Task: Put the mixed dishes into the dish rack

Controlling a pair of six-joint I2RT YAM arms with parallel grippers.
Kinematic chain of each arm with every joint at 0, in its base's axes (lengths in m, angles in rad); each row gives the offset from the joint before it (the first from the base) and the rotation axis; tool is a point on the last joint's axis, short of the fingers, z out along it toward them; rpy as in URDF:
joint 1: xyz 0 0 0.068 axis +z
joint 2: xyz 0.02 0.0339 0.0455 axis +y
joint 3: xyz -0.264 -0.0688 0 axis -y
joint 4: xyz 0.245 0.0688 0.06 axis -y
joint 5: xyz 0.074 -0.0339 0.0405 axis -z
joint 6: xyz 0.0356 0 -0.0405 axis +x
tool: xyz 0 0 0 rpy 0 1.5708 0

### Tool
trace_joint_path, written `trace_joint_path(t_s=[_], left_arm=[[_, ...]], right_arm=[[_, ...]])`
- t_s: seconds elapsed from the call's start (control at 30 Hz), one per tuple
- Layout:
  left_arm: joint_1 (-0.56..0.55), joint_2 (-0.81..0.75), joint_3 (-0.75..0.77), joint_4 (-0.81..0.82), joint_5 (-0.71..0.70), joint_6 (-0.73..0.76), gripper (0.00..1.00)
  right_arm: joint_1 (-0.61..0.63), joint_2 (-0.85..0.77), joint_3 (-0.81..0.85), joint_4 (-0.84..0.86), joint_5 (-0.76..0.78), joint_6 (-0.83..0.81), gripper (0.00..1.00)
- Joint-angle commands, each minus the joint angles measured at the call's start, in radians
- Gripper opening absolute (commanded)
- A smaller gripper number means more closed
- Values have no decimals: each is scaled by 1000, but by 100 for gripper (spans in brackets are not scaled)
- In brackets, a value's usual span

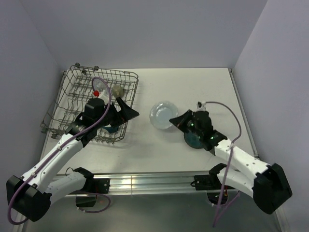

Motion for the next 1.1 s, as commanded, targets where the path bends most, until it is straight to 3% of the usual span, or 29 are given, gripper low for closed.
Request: trace_joint_path(t_s=[0.0, 0.13, 0.3, 0.4, 0.67, 0.87, 1.07], left_arm=[[-5, -35, 51, -16, -18, 39, 96], [-5, -44, 70, -13, 12, 62, 97], [-5, -38, 85, 63, 176, 73, 98], [-3, -30, 87, 125, 279, 57, 99], [-5, -12, 70, 168, 315, 51, 99], [-5, 17, 25, 278, 430, 30, 99], [-5, 27, 7, 287, 485, 73, 99]], right_arm=[[-10, -153, 263, -172, 47, -179, 0], [-16, -193, 419, -304, -12, -259, 0], [-19, -216, 487, -401, -165, -316, 0], [-19, -251, 465, -435, -238, -342, 0], [-19, -372, 361, -459, -373, -324, 0], [-19, -391, 359, -453, -457, -296, 0], [-19, -370, 358, -401, -535, -247, 0]])
